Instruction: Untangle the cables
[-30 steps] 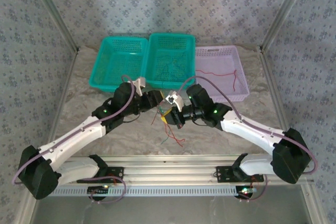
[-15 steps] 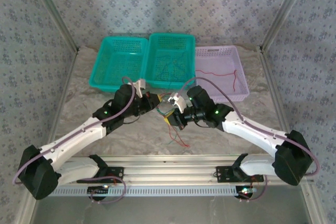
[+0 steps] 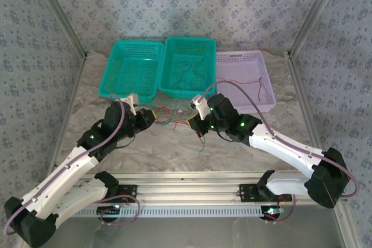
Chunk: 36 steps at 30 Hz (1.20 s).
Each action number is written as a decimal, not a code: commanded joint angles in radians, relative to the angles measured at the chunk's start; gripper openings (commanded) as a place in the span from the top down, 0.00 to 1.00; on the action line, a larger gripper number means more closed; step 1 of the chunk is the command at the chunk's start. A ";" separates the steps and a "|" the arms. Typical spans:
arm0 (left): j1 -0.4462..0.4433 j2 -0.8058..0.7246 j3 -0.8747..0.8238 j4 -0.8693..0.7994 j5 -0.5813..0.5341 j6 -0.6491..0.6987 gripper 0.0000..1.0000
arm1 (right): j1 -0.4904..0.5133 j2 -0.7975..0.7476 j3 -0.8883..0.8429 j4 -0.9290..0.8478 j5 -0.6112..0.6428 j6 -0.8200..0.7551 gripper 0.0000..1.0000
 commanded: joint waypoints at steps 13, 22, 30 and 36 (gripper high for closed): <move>0.027 -0.113 -0.003 -0.199 -0.162 0.105 1.00 | -0.225 -0.188 -0.099 -0.082 0.188 0.169 1.00; 0.027 -0.114 -0.014 -0.259 -0.193 0.145 1.00 | -0.328 -0.289 -0.071 -0.089 0.193 0.214 1.00; 0.024 -0.107 -0.038 -0.162 -0.181 0.093 1.00 | -0.115 -0.108 -0.035 0.061 -0.171 0.135 0.94; 0.007 -0.106 -0.091 -0.007 -0.150 0.037 1.00 | -0.004 0.075 -0.016 0.230 -0.207 0.255 0.81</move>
